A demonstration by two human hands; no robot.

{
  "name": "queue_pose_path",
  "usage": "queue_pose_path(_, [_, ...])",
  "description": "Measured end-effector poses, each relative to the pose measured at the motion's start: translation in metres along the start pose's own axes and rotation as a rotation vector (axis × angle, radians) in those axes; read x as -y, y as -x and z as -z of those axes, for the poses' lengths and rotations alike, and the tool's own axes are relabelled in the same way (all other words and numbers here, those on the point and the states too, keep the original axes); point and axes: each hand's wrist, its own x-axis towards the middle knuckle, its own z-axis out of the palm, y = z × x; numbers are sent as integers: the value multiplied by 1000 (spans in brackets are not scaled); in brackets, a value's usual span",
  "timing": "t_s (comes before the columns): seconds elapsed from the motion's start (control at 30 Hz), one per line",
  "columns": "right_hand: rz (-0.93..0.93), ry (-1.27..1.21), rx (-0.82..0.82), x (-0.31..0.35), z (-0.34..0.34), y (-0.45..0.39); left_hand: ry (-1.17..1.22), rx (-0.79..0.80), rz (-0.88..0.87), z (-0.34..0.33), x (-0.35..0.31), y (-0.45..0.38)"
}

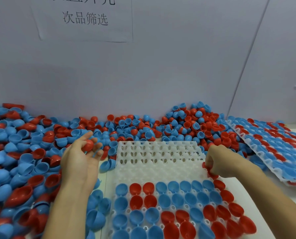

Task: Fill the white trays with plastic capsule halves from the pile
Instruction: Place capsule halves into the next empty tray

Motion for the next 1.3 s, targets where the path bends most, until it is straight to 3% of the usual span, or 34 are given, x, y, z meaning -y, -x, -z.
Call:
queue_pose_path(0.23, [17, 5, 42, -1, 9, 4, -121, -24, -70, 2, 0, -1])
queue_pose_path(0.4, [75, -198, -174, 19, 31, 4, -337, -24, -134, 5, 4, -3])
queue_pose_path(0.5, [243, -422, -317, 49, 40, 11, -563, 18, -187, 7, 8, -1])
queue_pose_path(0.63, [441, -614, -326, 76, 37, 19, -924, 74, -264, 5, 5, 5])
queue_pose_path(0.83, [478, -800, -291, 64, 33, 11, -1501, 200, -110, 11, -19, 12])
queue_pose_path(1.07, [501, -859, -254, 56, 28, 8, -2258, -155, -197, 24, -77, -32])
queue_pose_path(1.17, [508, -865, -243, 57, 27, 8, -2180, 96, -281, 9, -72, -51])
queue_pose_path(1.23, [511, -872, -240, 60, 26, 8, -2137, 361, -254, -6, -56, -63])
queue_pose_path(1.3, [518, -874, -232, 62, 26, 8, -2146, 517, -193, -20, -38, -77])
